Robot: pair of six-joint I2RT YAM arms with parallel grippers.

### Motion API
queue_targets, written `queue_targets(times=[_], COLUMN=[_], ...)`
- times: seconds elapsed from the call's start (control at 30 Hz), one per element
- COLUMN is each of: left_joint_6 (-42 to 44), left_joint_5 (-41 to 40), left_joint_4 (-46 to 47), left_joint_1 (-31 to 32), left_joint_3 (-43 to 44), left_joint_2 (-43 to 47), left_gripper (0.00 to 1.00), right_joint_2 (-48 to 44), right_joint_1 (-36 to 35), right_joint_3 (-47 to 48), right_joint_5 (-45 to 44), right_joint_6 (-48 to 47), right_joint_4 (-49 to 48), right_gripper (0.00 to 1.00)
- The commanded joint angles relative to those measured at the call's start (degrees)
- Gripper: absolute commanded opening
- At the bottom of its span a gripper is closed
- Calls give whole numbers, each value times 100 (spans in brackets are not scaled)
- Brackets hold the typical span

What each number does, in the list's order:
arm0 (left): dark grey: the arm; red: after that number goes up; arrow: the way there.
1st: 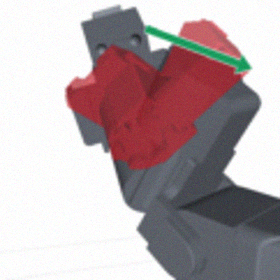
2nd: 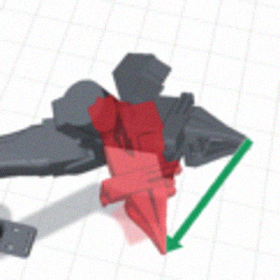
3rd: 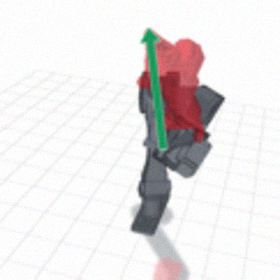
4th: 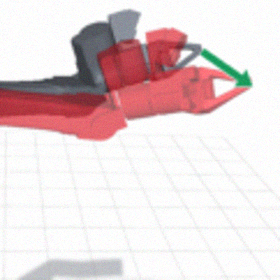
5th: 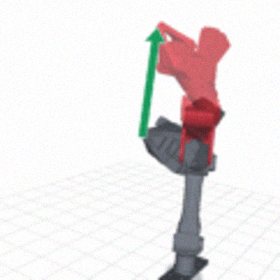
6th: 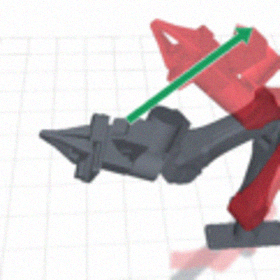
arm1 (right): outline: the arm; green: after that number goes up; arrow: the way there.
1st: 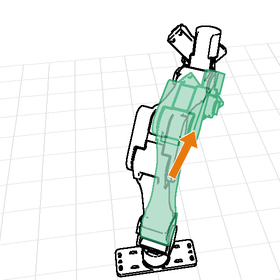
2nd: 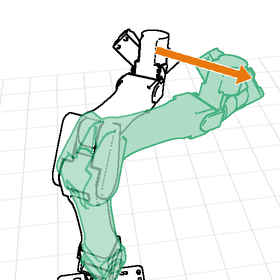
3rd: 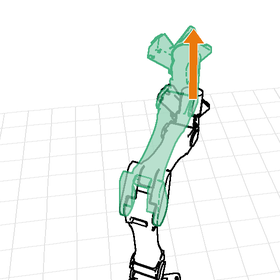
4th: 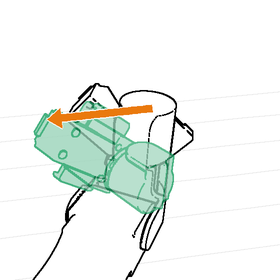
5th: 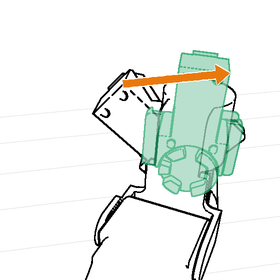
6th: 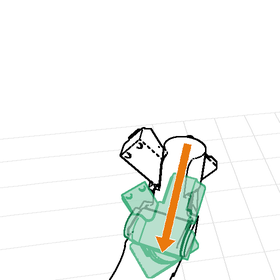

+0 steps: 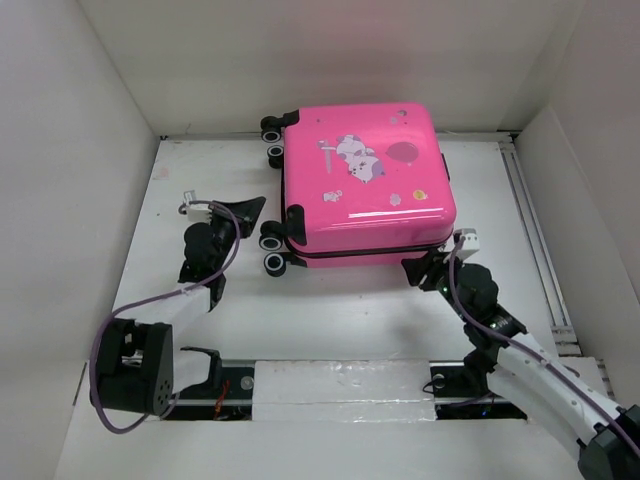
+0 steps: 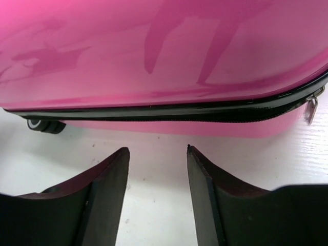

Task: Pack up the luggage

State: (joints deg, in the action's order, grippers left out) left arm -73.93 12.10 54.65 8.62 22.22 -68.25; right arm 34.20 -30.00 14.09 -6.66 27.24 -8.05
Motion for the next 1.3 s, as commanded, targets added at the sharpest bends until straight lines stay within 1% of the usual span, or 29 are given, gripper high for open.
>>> queue_targets(times=[0.0,0.03,0.07,0.1,0.13,0.17,0.2,0.23,0.3,0.47,0.53,0.57,0.6,0.7,0.77,0.83,0.9,1.0,1.07,1.13,1.17,1.2,1.27], left_joint_6=[123,412,562,695,783,836,906,907,1125,1600,1759,1881,1882,1821,1663,1593,1592,1461,1460,1460,1460,1460,1460], left_joint_5=[258,258,258,75,-83,-180,-312,-313,-313,-94,-41,-41,-41,292,477,670,732,855,952,1084,1084,1084,1145], left_joint_4=[198,-545,-857,-1182,-1629,-1685,-1686,-1808,-2098,-2722,-3038,-3144,-3310,-3312,-3102,-2952,-2952,-2952,-3004,-3100,-3197,-3398,-3505], left_joint_1=[-10,-10,-10,-10,-10,-10,-10,-10,-10,-10,52,217,219,219,219,219,219,219,219,219,219,219,219], left_joint_3=[335,519,520,573,460,337,223,152,81,-42,-94,-95,-147,-349,-534,-534,-534,-534,-534,-534,-534,-534,-534], left_joint_2=[48,135,206,433,574,724,986,1102,1252,1717,1850,1911,1990,2060,2123,2280,2281,2342,2421,2605,2676,2755,2957], left_gripper=[0,0,4,17,31,47,69,75,77,73,70,70,70,68,68,67,62,62,65,71,76,79,79], right_joint_2=[-149,-220,-272,-273,-221,-107,-106,-28,25,78,79,79,79,131,254,341,413,474,474,527,527,527,579], right_joint_1=[73,125,126,126,126,126,126,126,126,126,126,126,126,126,179,179,179,179,179,179,179,179,179], right_joint_3=[51,50,50,120,173,260,261,261,261,209,209,209,209,209,209,209,156,51,50,50,50,50,50], right_joint_5=[288,288,349,471,542,612,691,692,753,806,868,868,868,929,981,1052,1104,1105,1158,1158,1158,1158,1158], right_joint_6=[-96,-97,-210,-272,-333,-412,-413,-413,-413,-474,-474,-474,-474,-474,-527,-527,-527,-474,-474,-474,-474,-474,-474], right_joint_4=[50,50,50,50,50,110,111,111,-37,-100,-100,-100,-100,-222,-275,-345,-416,-556,-610,-610,-610,-610,-610], right_gripper=[55,59,60,60,60,60,60,60,60,60,60,60,60,60,60,60,60,60,60,60,60,60,60])
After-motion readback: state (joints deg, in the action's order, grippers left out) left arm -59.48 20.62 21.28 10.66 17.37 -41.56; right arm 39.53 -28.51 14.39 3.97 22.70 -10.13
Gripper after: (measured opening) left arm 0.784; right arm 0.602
